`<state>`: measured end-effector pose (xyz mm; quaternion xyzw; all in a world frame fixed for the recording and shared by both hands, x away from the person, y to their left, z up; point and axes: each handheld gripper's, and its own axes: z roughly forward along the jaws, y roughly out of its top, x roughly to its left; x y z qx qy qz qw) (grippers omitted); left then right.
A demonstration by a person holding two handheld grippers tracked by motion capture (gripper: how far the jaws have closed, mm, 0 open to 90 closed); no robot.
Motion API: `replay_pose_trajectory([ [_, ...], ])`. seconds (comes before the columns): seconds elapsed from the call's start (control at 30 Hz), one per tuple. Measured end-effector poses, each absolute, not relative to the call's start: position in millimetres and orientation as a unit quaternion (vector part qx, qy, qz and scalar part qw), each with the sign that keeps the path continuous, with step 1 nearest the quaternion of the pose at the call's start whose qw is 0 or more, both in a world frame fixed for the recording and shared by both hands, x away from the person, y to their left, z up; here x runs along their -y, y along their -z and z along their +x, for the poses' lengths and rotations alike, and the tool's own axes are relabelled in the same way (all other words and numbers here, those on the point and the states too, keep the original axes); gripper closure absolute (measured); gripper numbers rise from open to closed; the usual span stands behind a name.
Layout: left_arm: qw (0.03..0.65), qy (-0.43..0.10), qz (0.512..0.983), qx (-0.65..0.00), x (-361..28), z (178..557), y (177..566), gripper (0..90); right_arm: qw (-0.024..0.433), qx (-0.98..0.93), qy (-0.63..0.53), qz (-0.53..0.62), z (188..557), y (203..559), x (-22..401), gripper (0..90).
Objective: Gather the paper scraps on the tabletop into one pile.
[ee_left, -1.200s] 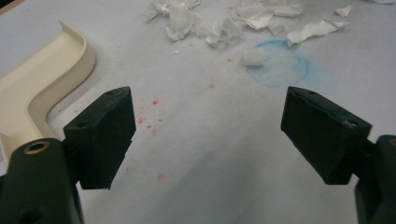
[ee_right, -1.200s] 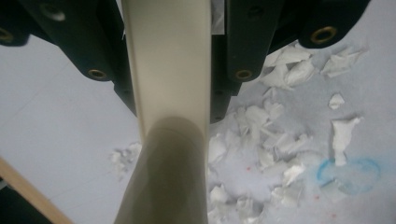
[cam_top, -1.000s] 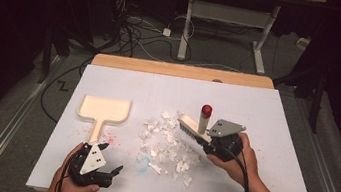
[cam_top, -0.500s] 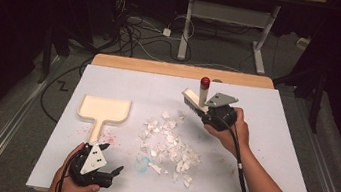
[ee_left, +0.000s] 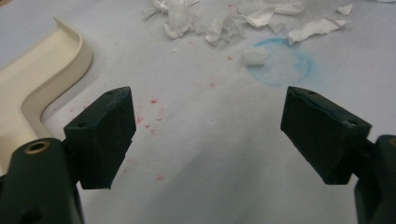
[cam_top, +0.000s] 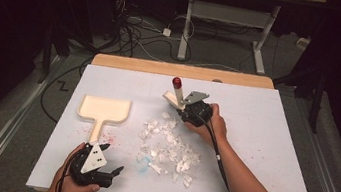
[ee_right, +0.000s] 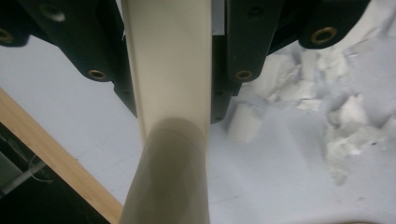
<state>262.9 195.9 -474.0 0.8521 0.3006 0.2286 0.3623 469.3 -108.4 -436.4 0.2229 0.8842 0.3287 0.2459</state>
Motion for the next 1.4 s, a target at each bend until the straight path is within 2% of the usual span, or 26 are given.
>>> replay_pose_trajectory([
  [0.17, 0.361, -0.228, 0.853, -0.300, -196, 263, 474, 17.3, 0.203, -0.891, -0.361, 0.186, 453, 434, 108, 67.7],
  [0.37, 0.361, -0.227, 0.853, -0.300, -196, 263, 474, 17.5, 0.196, -0.903, -0.359, 0.131, 428, 438, 110, 67.6],
  [0.53, 0.359, -0.225, 0.855, -0.298, -194, 263, 475, 17.5, 0.166, -0.911, -0.368, 0.079, 399, 433, 122, 67.7],
  [0.7, 0.357, -0.226, 0.856, -0.297, -194, 263, 475, 17.7, 0.176, -0.912, -0.365, 0.068, 384, 431, 131, 67.8],
  [1.03, 0.361, -0.230, 0.852, -0.302, -195, 262, 473, 17.7, 0.198, -0.894, -0.390, 0.095, 395, 413, 142, 67.8],
  [1.4, 0.364, -0.232, 0.849, -0.304, -197, 263, 473, 17.7, 0.223, -0.893, -0.377, 0.107, 419, 412, 114, 67.7],
])
